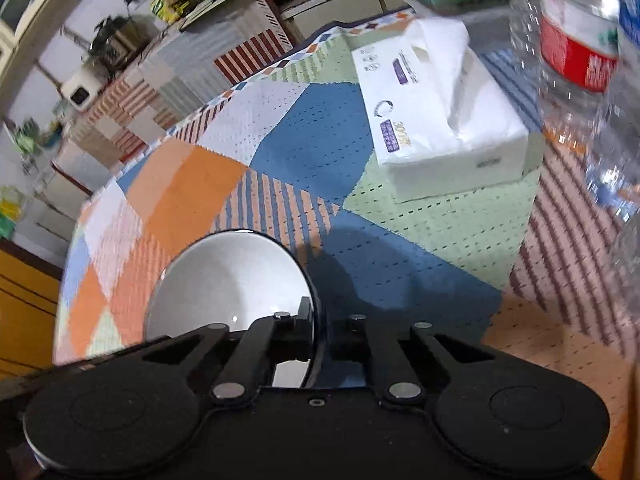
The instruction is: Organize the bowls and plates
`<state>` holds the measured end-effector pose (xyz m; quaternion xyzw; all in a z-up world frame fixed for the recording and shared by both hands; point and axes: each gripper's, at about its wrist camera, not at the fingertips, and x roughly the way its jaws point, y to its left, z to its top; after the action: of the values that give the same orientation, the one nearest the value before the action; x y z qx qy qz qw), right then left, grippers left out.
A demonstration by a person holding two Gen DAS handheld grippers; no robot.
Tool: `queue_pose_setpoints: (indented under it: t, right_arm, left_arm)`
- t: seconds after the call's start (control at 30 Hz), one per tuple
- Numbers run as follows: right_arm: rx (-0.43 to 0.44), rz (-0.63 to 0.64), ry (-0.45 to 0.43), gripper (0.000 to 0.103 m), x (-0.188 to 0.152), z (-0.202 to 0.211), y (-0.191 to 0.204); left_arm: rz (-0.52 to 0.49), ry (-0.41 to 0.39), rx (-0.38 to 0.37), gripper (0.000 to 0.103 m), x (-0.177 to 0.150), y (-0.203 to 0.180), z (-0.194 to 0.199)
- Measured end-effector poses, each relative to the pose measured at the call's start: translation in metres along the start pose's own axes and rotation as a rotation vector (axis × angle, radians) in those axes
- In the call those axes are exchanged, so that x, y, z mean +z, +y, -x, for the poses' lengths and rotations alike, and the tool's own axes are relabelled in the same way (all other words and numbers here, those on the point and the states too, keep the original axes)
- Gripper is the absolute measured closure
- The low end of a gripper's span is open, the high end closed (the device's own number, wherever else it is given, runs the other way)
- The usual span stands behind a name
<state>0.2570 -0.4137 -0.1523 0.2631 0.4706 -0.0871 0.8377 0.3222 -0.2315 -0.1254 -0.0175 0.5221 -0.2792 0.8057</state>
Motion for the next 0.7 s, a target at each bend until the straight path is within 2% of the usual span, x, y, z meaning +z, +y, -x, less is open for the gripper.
queue_pose_setpoints:
  t: [0.2,0.33,0.43,0.57,0.7]
  right_arm:
    - [0.051,0.046,-0.01,0.093,-0.011,0.04,-0.003]
    - [0.075,0.039,-0.012,0.093,-0.023,0.065,-0.009]
    - [0.108,0.016,-0.013,0.093,-0.029,0.084,-0.016]
    - [0.106,0.06,-0.023,0.093,-0.036,0.108,-0.011]
    - [0.098,0.112,-0.026,0.093,-0.046,0.128,-0.009]
  left_arm:
    - [-0.064,0.045,-0.039,0.091,-0.013,-0.012,0.034]
    - [-0.057,0.0,-0.105,0.091,-0.023,-0.015,0.06]
    - [-0.07,0.002,-0.133,0.091,-0.029,-0.022,0.077]
    - [-0.098,0.045,-0.127,0.091,-0.036,-0.035,0.094]
    - [-0.064,0.155,-0.151,0.091,-0.049,-0.036,0.096]
